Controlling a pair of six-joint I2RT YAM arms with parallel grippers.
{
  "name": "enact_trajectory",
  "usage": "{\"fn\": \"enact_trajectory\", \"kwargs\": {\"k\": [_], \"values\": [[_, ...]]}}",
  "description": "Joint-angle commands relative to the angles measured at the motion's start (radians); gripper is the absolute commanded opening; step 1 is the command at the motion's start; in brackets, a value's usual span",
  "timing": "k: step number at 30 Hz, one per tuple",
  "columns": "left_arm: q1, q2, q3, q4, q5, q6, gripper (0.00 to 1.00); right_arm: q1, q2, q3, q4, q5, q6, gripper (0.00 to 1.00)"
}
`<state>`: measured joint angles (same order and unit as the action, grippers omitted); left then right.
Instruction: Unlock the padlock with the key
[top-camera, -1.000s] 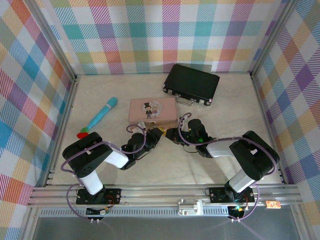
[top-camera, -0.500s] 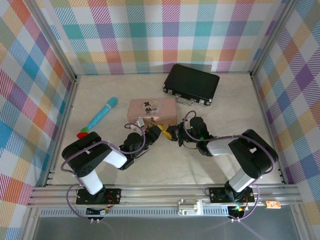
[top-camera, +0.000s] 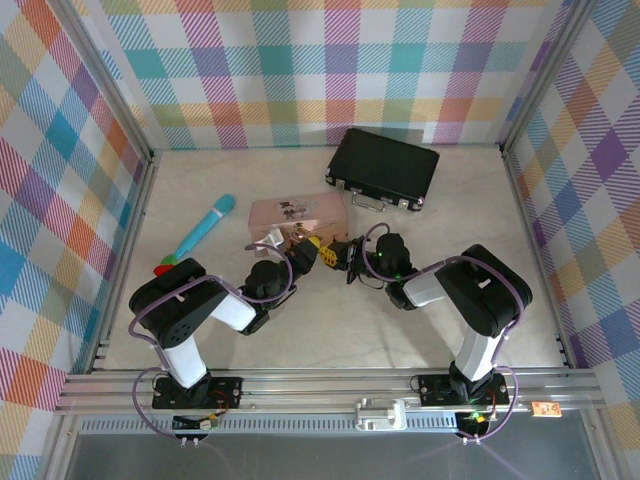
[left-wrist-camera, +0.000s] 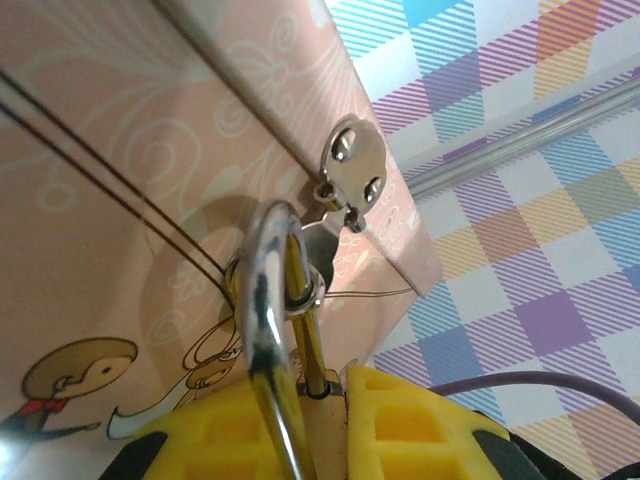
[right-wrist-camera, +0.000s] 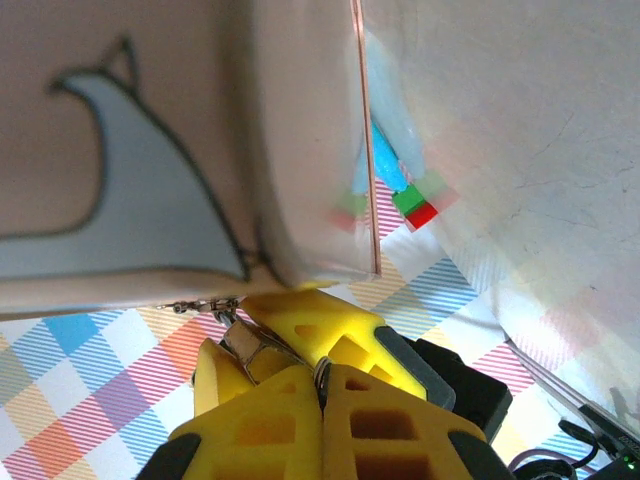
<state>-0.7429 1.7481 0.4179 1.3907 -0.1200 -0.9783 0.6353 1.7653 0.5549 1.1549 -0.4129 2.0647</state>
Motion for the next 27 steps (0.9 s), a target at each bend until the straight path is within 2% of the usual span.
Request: {"fn": "enact_trajectory", "kwargs": {"k": [1, 7, 9, 14, 17, 18, 21, 24, 27], "values": [[-0.071, 0.028, 0.041, -0.015, 0.218, -0.004, 0.00, 0.025, -0.028, 0.003, 0.246, -0.077, 0.211, 0.00], [-0.073, 0.007, 0.048, -0.018, 0.169, -0.050, 0.00, -0.008, 0.014, 0.022, 0.212, -0.095, 0.045, 0.00], [-0.073, -0.002, 0.050, -0.019, 0.149, -0.060, 0.00, -0.013, 0.030, 0.047, 0.207, -0.117, -0.001, 0.07], [-0.069, -0.007, 0.050, -0.028, 0.109, -0.079, 0.00, -0.030, 0.008, 0.034, 0.074, -0.127, -0.128, 0.09], [-0.067, 0.006, 0.044, -0.030, 0.088, -0.116, 0.00, -0.045, -0.037, 0.021, -0.032, -0.133, -0.226, 0.24], [-0.066, 0.011, 0.040, -0.029, 0.081, -0.128, 0.00, -0.049, -0.061, 0.018, -0.089, -0.135, -0.269, 0.30], [-0.067, 0.008, 0.027, -0.037, 0.059, -0.130, 0.00, -0.067, -0.160, 0.022, -0.321, -0.130, -0.431, 0.37], [-0.065, -0.019, 0.018, -0.122, 0.031, -0.125, 0.00, -0.075, -0.285, 0.075, -0.713, -0.079, -0.665, 0.43], [-0.067, -0.062, 0.016, -0.266, 0.025, -0.120, 0.00, -0.077, -0.393, 0.141, -1.037, 0.039, -0.890, 0.48]]}}
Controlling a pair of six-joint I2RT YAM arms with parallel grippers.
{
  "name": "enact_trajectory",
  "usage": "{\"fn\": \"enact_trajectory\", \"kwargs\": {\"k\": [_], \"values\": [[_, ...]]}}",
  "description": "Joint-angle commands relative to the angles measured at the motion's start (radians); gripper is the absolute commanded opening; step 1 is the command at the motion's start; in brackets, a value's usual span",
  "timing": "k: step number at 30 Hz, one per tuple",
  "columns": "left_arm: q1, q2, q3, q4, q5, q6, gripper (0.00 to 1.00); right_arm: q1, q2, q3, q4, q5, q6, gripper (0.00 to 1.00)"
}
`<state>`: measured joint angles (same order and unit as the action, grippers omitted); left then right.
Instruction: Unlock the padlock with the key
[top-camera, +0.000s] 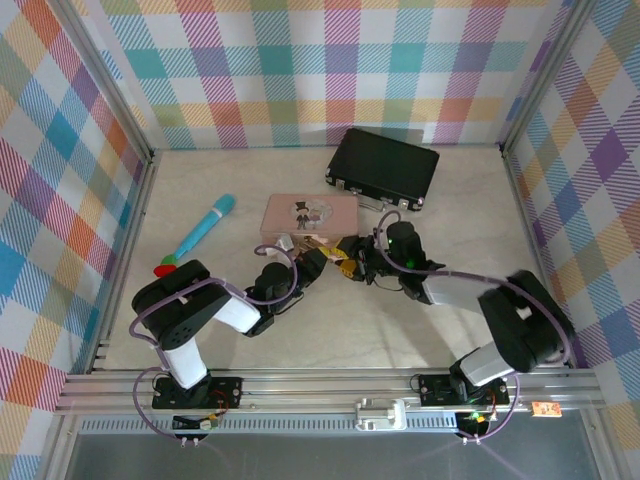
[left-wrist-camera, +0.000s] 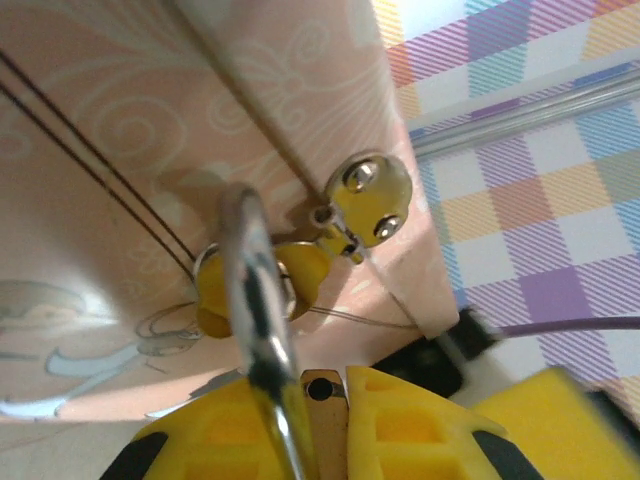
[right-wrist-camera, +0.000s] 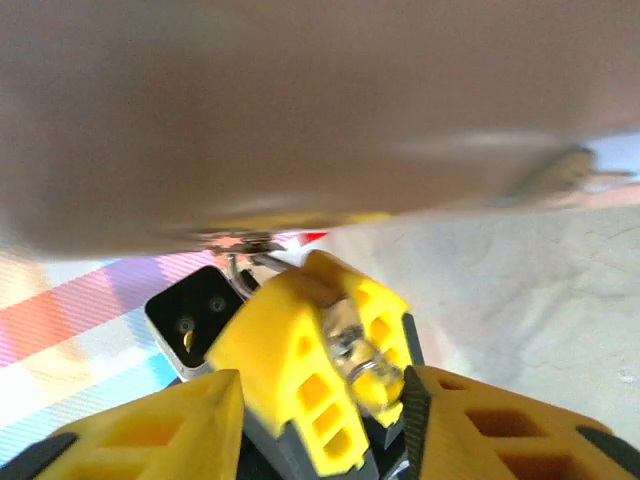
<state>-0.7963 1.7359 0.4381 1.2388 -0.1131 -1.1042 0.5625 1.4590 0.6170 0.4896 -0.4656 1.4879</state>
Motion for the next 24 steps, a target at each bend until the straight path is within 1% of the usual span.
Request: {"fn": "enact_trajectory", "kwargs": {"k": [1, 2, 5, 9, 11, 12, 15, 16, 18, 20, 24], "values": [[-0.014, -0.064, -0.004, -0.166, 0.014, 0.007, 0.00, -0.004, -0.111, 0.096, -0.447, 0.132, -0.362, 0.49], [-0.012, -0.080, -0.004, -0.221, 0.013, 0.009, 0.00, -0.003, -0.133, 0.106, -0.489, 0.160, -0.416, 0.50], [-0.013, -0.115, 0.011, -0.356, 0.013, 0.030, 0.00, -0.004, -0.160, 0.133, -0.565, 0.205, -0.512, 0.51], [-0.012, -0.144, 0.054, -0.535, 0.019, 0.067, 0.00, -0.002, -0.157, 0.157, -0.602, 0.202, -0.595, 0.52], [-0.012, -0.159, 0.063, -0.588, 0.017, 0.083, 0.00, -0.001, -0.152, 0.173, -0.621, 0.203, -0.630, 0.52], [-0.012, -0.167, 0.063, -0.601, 0.013, 0.089, 0.03, 0.001, -0.149, 0.181, -0.629, 0.203, -0.652, 0.52], [-0.010, -0.201, 0.072, -0.680, -0.006, 0.098, 0.35, 0.018, -0.136, 0.208, -0.656, 0.208, -0.706, 0.53], [-0.008, -0.219, 0.072, -0.703, -0.012, 0.099, 0.42, 0.028, -0.130, 0.221, -0.671, 0.215, -0.725, 0.53], [-0.002, -0.257, 0.067, -0.740, -0.022, 0.101, 0.53, 0.053, -0.119, 0.249, -0.699, 0.237, -0.760, 0.54], [0.010, -0.307, 0.065, -0.808, -0.038, 0.101, 0.62, 0.084, -0.105, 0.279, -0.735, 0.264, -0.795, 0.54], [0.060, -0.446, 0.045, -0.951, -0.059, 0.109, 0.72, 0.169, -0.056, 0.345, -0.797, 0.333, -0.872, 0.54]]}}
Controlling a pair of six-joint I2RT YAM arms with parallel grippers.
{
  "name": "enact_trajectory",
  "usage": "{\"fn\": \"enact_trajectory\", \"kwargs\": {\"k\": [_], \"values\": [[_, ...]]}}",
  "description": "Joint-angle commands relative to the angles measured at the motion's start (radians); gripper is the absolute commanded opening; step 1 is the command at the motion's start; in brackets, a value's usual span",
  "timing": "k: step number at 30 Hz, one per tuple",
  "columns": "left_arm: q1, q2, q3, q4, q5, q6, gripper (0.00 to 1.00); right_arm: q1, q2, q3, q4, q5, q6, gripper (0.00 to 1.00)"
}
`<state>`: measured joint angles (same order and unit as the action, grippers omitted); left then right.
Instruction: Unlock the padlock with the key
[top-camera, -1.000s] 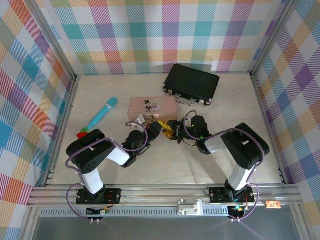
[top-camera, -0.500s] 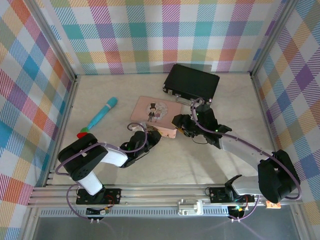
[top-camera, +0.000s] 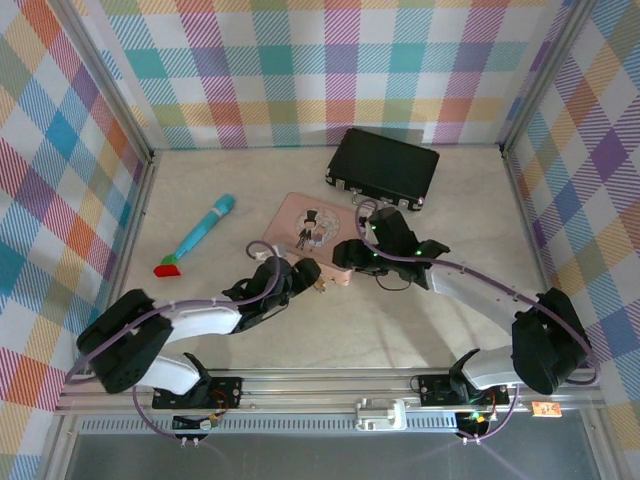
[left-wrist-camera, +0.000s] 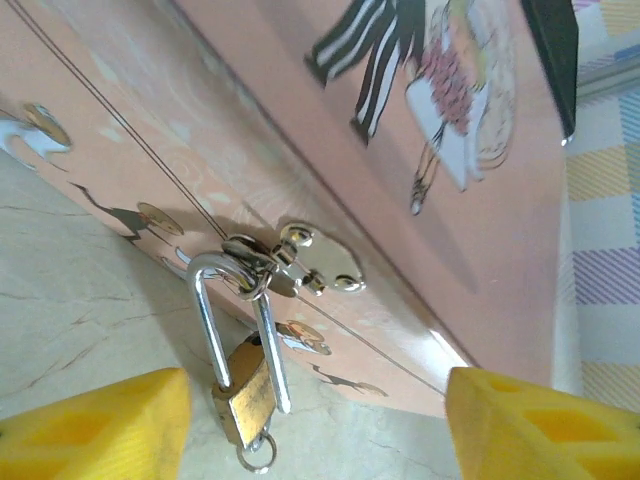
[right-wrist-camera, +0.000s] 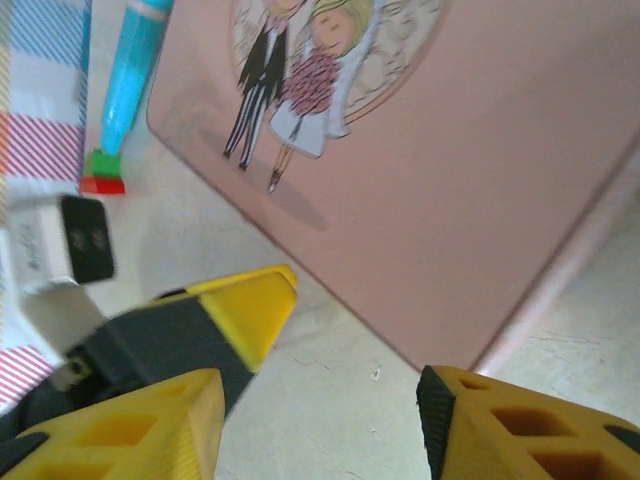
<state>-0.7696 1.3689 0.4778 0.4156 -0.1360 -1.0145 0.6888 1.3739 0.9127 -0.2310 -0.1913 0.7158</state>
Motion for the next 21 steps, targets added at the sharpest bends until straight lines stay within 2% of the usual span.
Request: {"fn": "enact_trajectory", "kwargs": {"k": [1, 8, 12, 15, 21], "values": [[0.054, -0.117, -0.001, -0.168, -0.035, 0.024, 0.74, 0.066, 0.049, 0.066, -0.090, 0.072, -0.119, 0.55], [0.248, -0.295, -0.003, -0.348, 0.053, 0.086, 0.78, 0.205, 0.217, 0.211, -0.195, 0.168, -0.258, 0.51], [0.349, -0.326, -0.006, -0.350, 0.109, 0.094, 0.78, 0.267, 0.331, 0.313, -0.278, 0.280, -0.340, 0.50], [0.372, -0.327, -0.011, -0.317, 0.116, 0.089, 0.78, 0.280, 0.404, 0.364, -0.316, 0.356, -0.381, 0.52], [0.372, -0.298, -0.028, -0.224, 0.137, 0.067, 0.78, 0.282, 0.505, 0.426, -0.359, 0.544, -0.468, 0.60]]}}
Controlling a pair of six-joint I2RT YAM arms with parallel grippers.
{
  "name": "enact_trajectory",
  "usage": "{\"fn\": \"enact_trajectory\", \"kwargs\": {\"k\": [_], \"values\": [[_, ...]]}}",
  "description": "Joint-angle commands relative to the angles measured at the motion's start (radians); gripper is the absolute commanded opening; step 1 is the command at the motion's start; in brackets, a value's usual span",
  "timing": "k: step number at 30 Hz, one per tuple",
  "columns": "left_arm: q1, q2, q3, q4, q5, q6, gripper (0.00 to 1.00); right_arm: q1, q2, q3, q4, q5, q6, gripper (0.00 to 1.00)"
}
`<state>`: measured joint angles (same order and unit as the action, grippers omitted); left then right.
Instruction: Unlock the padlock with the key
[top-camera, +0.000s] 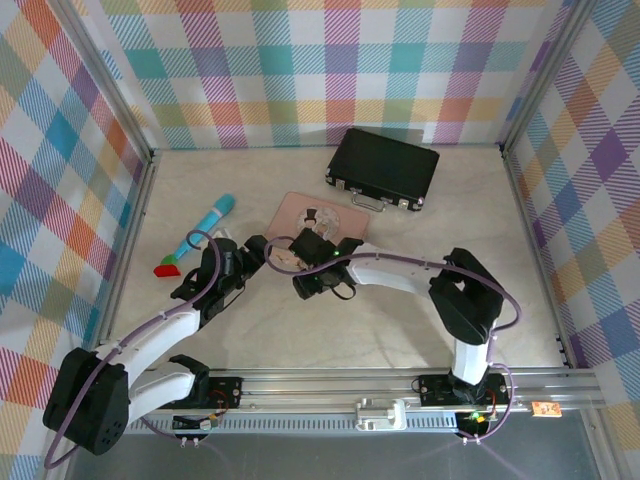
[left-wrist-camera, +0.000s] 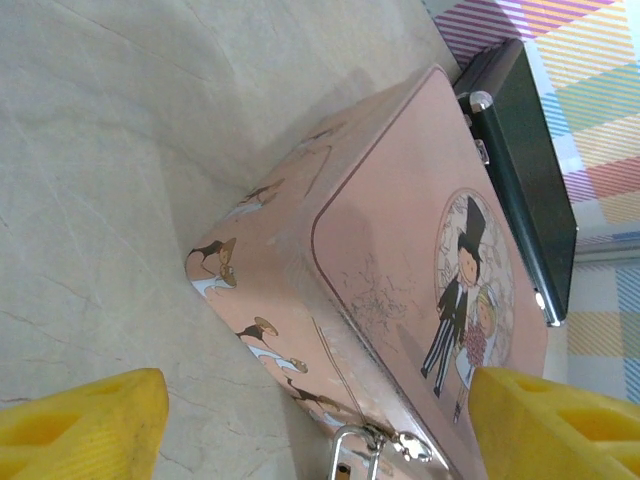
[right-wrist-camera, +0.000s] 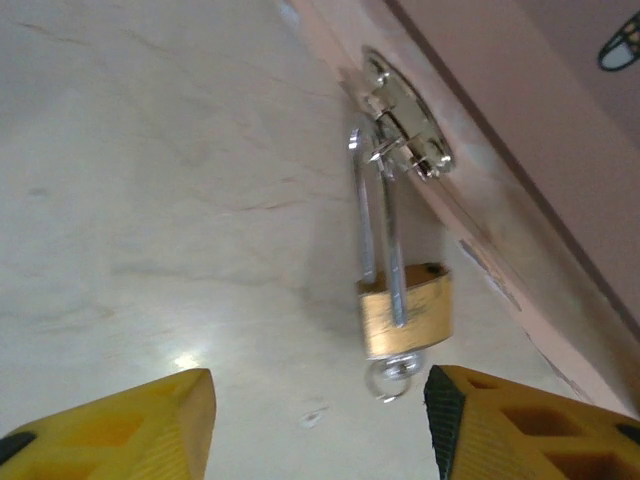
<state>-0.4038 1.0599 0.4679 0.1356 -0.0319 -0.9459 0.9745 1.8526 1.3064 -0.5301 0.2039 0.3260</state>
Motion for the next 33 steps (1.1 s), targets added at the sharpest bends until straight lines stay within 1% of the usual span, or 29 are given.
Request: {"fn": "enact_trajectory", "kwargs": {"k": [1, 4, 7, 12, 15, 21, 24, 26, 30, 33], "values": [[0.007, 0.023, -0.019, 0.067, 0.041, -0.004, 0.78, -0.003, 0.037, 0.033, -0.055, 0.179, -0.094, 0.61], [0.006, 0.052, -0.020, 0.087, 0.067, -0.007, 0.78, -0.002, 0.070, 0.032, -0.049, 0.185, -0.129, 0.60], [0.006, 0.062, -0.027, 0.106, 0.076, -0.015, 0.78, -0.001, 0.082, 0.006, -0.014, 0.135, -0.130, 0.58], [0.007, 0.064, -0.037, 0.114, 0.072, -0.021, 0.78, 0.005, 0.087, -0.012, 0.028, 0.097, -0.090, 0.56], [0.008, 0.063, -0.037, 0.114, 0.073, -0.022, 0.78, 0.011, 0.104, -0.018, 0.039, 0.099, -0.058, 0.54], [0.006, 0.057, -0.046, 0.113, 0.072, -0.025, 0.78, 0.013, 0.115, -0.046, 0.043, 0.125, 0.022, 0.46], [0.007, 0.053, -0.052, 0.114, 0.073, -0.028, 0.78, 0.013, 0.115, -0.053, 0.035, 0.143, 0.037, 0.40], [0.006, 0.052, -0.055, 0.114, 0.074, -0.033, 0.78, 0.013, 0.112, -0.059, 0.032, 0.139, 0.042, 0.34], [0.006, 0.057, -0.067, 0.130, 0.099, -0.043, 0.78, 0.011, 0.092, -0.088, 0.060, 0.110, 0.035, 0.17], [0.006, 0.061, -0.084, 0.164, 0.137, -0.036, 0.78, 0.006, 0.074, -0.087, 0.077, 0.060, 0.000, 0.13]]}}
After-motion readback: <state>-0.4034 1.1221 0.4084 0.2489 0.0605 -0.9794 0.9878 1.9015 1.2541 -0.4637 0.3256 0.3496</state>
